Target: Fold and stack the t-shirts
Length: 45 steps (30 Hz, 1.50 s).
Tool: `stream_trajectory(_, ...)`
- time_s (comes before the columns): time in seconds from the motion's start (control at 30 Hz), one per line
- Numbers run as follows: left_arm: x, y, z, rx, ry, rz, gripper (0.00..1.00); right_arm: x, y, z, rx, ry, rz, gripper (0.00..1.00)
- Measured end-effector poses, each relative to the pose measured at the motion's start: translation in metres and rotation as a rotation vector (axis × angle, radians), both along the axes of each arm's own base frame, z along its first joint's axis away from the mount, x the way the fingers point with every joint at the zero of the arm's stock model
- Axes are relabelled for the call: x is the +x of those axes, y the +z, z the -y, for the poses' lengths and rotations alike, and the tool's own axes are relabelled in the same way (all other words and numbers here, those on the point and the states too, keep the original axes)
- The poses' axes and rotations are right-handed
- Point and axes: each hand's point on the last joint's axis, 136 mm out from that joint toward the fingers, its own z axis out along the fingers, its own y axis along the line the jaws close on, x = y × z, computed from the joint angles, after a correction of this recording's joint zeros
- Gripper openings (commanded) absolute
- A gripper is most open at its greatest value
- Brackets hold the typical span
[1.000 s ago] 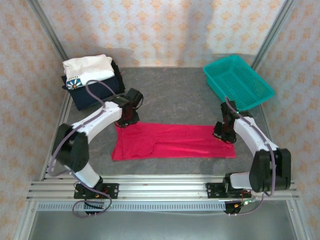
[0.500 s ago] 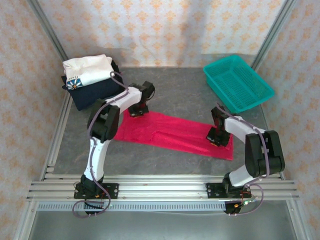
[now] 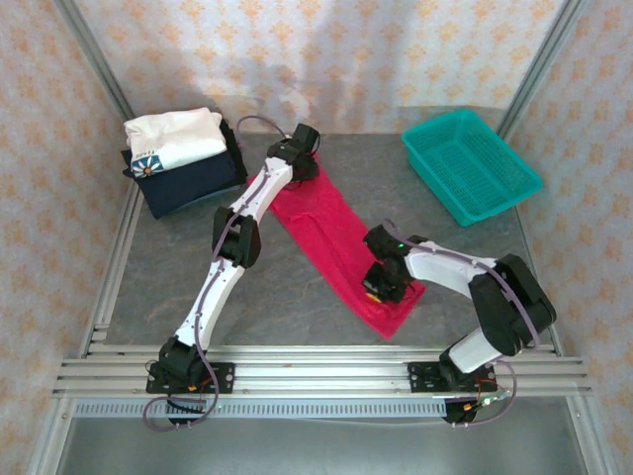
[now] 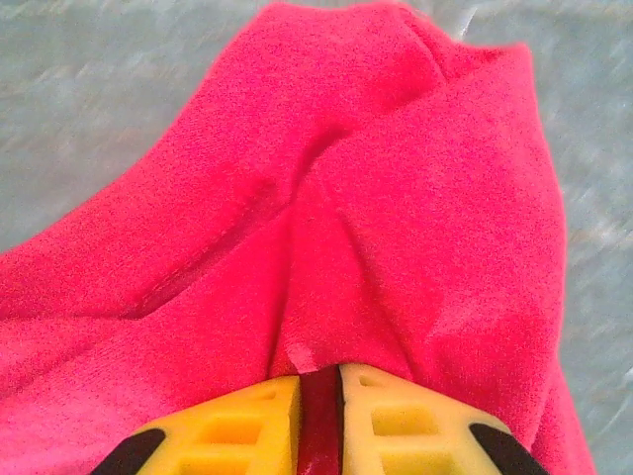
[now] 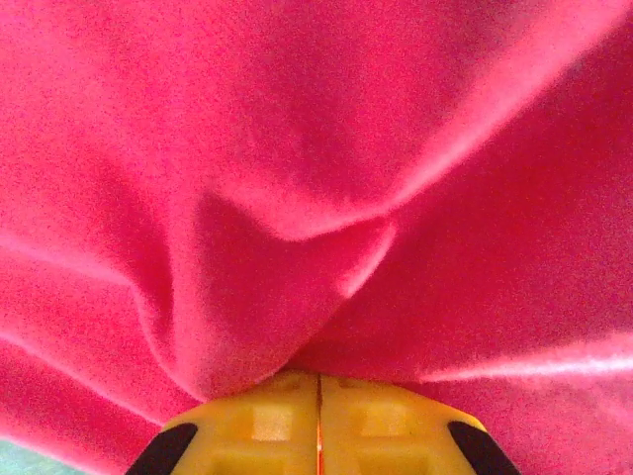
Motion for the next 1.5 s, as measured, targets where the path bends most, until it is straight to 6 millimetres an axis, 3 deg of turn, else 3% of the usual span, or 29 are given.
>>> stream_trajectory(0.17,0.038,0.003,0.009,-0.179,0.030,0.129,0.18,0.008,0.001,-0.061,0.159,-0.099,0.022,0.08)
stream_trajectory(0.3,0.055,0.007,0.015,-0.295,0.051,0.185,0.17,0.011,0.003,-0.101,0.259,-0.149,0.035,0.08)
stream_trajectory(0.53,0.062,0.009,0.022,-0.385,0.063,0.209,0.15,0.002,0.006,-0.135,0.334,-0.239,0.042,0.12)
stream_trajectory(0.57,0.062,0.009,0.023,-0.392,0.060,0.205,0.22,-0.002,0.007,-0.140,0.337,-0.250,0.046,0.15)
stream_trajectory(0.63,0.062,0.015,0.028,-0.419,0.046,0.207,0.54,-0.013,0.011,-0.150,0.347,-0.254,0.060,0.28)
stream_trajectory(0.7,0.058,0.029,0.035,-0.449,0.035,0.199,0.72,-0.026,0.019,-0.158,0.364,-0.236,0.072,0.40)
stream_trajectory(0.83,0.033,0.069,0.041,-0.431,0.014,0.142,0.80,-0.027,0.056,-0.162,0.406,-0.199,0.140,0.52)
stream_trajectory(0.93,0.001,0.140,0.039,-0.412,-0.019,0.142,0.81,-0.020,0.104,-0.157,0.447,-0.164,0.236,0.56)
stream_trajectory(1.03,-0.055,0.243,0.025,-0.398,-0.073,0.203,0.81,-0.023,0.151,-0.138,0.489,-0.101,0.344,0.58)
stream_trajectory(1.1,-0.112,0.311,0.009,-0.391,-0.108,0.276,0.81,-0.027,0.171,-0.117,0.481,-0.039,0.404,0.59)
stream_trajectory(1.17,-0.177,0.356,-0.007,-0.388,-0.135,0.334,0.81,-0.026,0.177,-0.094,0.440,0.017,0.448,0.60)
stream_trajectory(1.2,-0.210,0.367,-0.012,-0.388,-0.154,0.354,0.80,-0.025,0.175,-0.084,0.407,0.049,0.462,0.60)
stream_trajectory(1.27,-0.269,0.364,-0.019,-0.386,-0.189,0.357,0.80,-0.024,0.166,-0.068,0.333,0.116,0.469,0.60)
stream_trajectory(1.3,-0.293,0.352,-0.020,-0.384,-0.204,0.339,0.80,-0.025,0.159,-0.062,0.296,0.157,0.462,0.60)
stream_trajectory(1.37,-0.339,0.292,-0.020,-0.361,-0.226,0.223,0.79,-0.033,0.139,-0.054,0.219,0.263,0.419,0.60)
stream_trajectory(1.5,-0.400,0.147,-0.021,-0.262,-0.214,-0.108,0.76,-0.049,0.097,-0.044,0.120,0.409,0.321,0.59)
